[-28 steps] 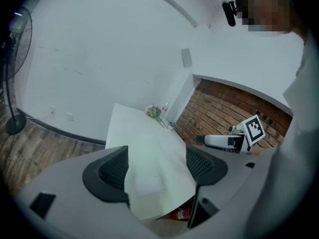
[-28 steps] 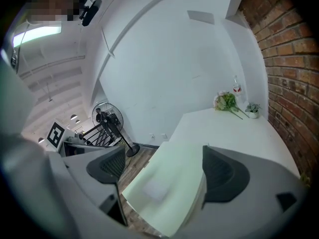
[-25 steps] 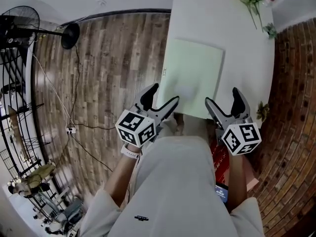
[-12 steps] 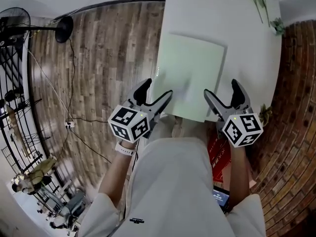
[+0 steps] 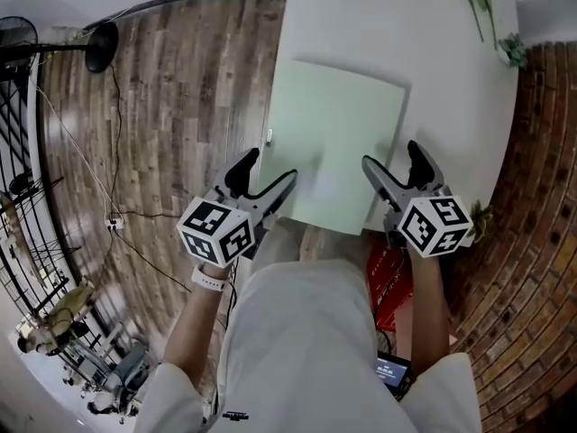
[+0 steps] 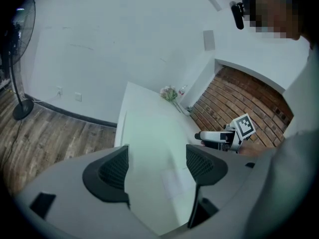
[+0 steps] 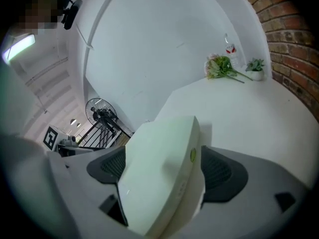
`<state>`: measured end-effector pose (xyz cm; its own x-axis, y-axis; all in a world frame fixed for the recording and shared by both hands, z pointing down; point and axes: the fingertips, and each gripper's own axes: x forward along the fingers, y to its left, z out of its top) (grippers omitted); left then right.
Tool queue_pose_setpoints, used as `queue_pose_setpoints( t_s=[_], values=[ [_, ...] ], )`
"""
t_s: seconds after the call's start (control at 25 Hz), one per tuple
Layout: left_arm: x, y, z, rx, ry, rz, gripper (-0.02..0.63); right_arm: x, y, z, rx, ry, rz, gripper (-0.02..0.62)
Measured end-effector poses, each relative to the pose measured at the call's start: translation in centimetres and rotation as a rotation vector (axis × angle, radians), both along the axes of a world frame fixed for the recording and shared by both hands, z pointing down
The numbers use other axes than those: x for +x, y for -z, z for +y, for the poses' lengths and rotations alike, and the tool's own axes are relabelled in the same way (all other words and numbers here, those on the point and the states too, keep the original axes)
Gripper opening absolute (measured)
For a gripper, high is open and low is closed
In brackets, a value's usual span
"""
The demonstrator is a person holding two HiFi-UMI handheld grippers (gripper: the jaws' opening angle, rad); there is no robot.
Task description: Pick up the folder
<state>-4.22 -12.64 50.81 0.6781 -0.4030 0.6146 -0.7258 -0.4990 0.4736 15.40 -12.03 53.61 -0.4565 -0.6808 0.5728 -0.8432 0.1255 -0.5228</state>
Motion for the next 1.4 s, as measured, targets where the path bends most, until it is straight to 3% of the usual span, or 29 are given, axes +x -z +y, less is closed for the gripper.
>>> queue_pose_setpoints(
  t_s=[0.52,1.0,1.4],
  values=[
    [-0.5,-2.8,-1.6,-0.043,0.032,-0.002,0.345,-0.1,-2.7,-1.5,-0.041,0.047,0.007,0.468],
    [-1.9,-4.5,-2.7,-0.058,0.045,0.003,0.345,-1.8,-5.0,-2.9,-0.058,0.093,0.028,0.368],
    [-1.5,-5.5,-2.6,-0.075,0.026,0.005,0.345,-1.2,-5.5,-2.5,-0.065,0.054,0.021,0.325]
  ],
)
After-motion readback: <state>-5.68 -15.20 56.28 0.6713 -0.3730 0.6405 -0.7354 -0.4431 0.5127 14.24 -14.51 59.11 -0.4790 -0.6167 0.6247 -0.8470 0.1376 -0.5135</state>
